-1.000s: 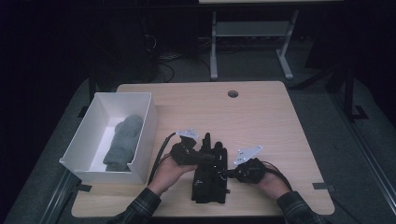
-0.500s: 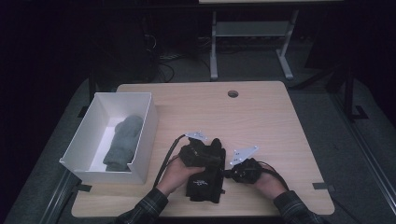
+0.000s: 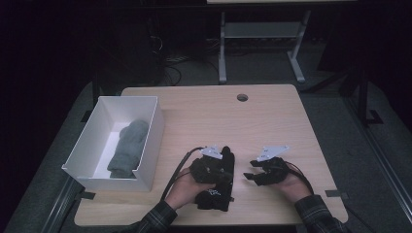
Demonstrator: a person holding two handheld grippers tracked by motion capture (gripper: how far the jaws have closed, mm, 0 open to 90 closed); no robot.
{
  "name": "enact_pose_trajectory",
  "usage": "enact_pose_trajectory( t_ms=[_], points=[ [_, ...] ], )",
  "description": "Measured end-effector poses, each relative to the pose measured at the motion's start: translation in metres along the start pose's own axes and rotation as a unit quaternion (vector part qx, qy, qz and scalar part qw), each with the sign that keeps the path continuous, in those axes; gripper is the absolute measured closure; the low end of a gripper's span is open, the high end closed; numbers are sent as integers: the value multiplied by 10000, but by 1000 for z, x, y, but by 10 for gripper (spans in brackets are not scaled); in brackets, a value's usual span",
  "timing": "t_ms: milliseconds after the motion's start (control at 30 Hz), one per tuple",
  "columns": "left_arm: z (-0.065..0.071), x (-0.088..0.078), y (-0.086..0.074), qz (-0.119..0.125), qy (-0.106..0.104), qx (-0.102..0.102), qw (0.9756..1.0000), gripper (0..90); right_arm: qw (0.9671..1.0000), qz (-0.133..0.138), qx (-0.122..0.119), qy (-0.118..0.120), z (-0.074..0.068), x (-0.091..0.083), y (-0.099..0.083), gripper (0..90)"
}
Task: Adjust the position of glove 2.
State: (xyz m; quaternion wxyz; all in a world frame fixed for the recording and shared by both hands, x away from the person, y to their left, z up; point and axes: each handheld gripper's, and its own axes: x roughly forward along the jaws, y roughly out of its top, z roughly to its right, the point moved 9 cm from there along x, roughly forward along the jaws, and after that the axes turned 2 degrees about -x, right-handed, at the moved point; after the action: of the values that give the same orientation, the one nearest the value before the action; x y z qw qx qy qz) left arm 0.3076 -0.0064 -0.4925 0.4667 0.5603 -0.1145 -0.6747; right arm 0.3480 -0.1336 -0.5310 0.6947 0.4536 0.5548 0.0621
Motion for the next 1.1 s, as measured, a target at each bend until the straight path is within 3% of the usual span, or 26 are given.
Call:
enact_pose_trajectory(
  t_ms=[100,200,433,533,933,1000,1100],
  points=[
    [5,10,-9,-275,18,93,9996,897,9997,-50,113,-223,14,0,-6,309],
    [9,17,-20,-675,140,259,9973,897,9989,-63,275,-369,24,0,-11,256],
    [1,8,-33,-1110,454,380,9921,897,9980,31,383,-501,33,0,-14,192],
    [-8,-2,-37,-1146,548,361,9912,897,9974,58,460,-558,35,1,-15,142],
    [-44,-41,-53,-1122,1056,162,9879,896,9963,187,517,-660,42,1,-16,127],
    [-49,-46,-54,-1157,1089,264,9870,896,9963,187,516,-659,42,1,-16,127],
    [-49,-48,-49,-974,1112,265,9887,895,9963,188,515,-659,42,1,-16,127]
  ],
)
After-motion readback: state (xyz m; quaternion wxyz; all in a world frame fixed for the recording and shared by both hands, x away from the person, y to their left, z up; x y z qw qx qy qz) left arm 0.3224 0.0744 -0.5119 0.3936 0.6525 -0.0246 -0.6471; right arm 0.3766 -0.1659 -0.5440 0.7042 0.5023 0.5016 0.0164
